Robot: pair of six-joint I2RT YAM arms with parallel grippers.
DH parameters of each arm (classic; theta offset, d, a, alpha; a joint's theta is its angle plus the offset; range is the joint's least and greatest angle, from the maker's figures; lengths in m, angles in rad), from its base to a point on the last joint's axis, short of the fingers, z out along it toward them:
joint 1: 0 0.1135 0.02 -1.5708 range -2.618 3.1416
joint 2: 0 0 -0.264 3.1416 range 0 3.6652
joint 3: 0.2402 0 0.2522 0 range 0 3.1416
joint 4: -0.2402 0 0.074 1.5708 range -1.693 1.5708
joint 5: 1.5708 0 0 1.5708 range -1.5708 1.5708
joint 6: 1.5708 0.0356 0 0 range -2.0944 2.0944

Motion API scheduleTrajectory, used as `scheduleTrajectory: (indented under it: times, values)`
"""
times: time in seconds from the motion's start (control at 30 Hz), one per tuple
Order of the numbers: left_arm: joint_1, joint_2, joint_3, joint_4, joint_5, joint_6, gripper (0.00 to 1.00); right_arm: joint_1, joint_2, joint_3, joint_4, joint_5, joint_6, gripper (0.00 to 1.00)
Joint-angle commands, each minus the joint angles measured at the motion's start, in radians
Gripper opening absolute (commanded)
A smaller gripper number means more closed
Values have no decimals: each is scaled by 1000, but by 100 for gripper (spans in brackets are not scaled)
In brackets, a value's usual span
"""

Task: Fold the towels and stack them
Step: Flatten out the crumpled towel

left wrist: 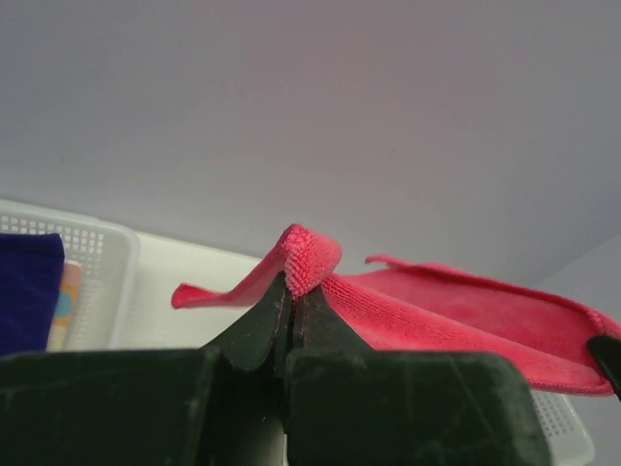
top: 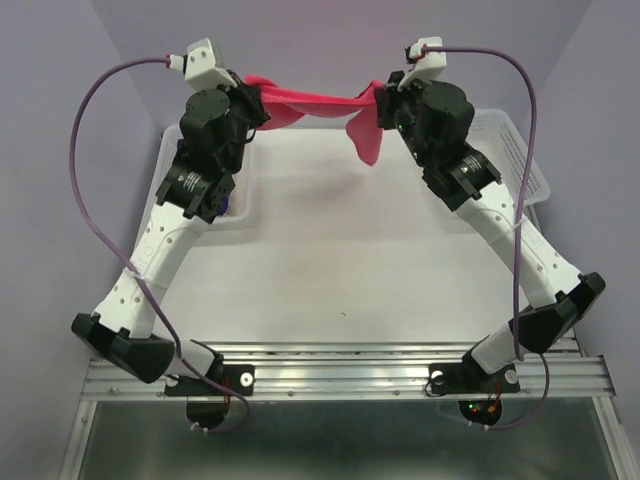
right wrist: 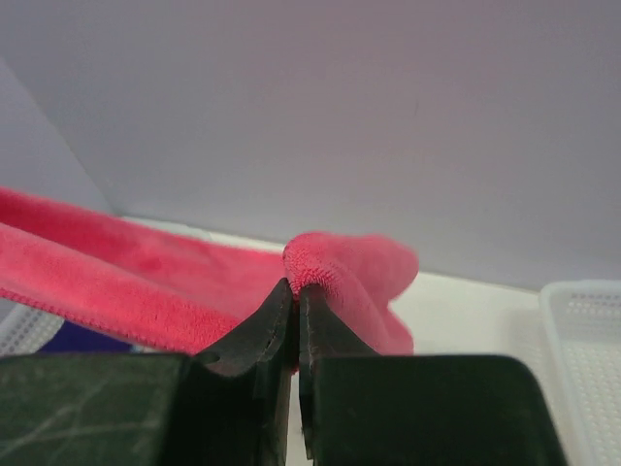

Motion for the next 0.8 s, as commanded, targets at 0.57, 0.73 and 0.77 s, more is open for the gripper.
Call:
scheduleTrajectory:
  times: [0.57,0.73,0.77]
  values:
    - [-512,-507,-1292,51,35,-743,99,-7,-593,-1205,-184,-95,669,100]
    - [-523,-527,-1185,-47,-93,-671,99,7,-604,-1153,-143,-277,572,100]
    - [-520,-520,-1153,-58,-118,-650,99,24,-586,-1145,-129,-297,560,100]
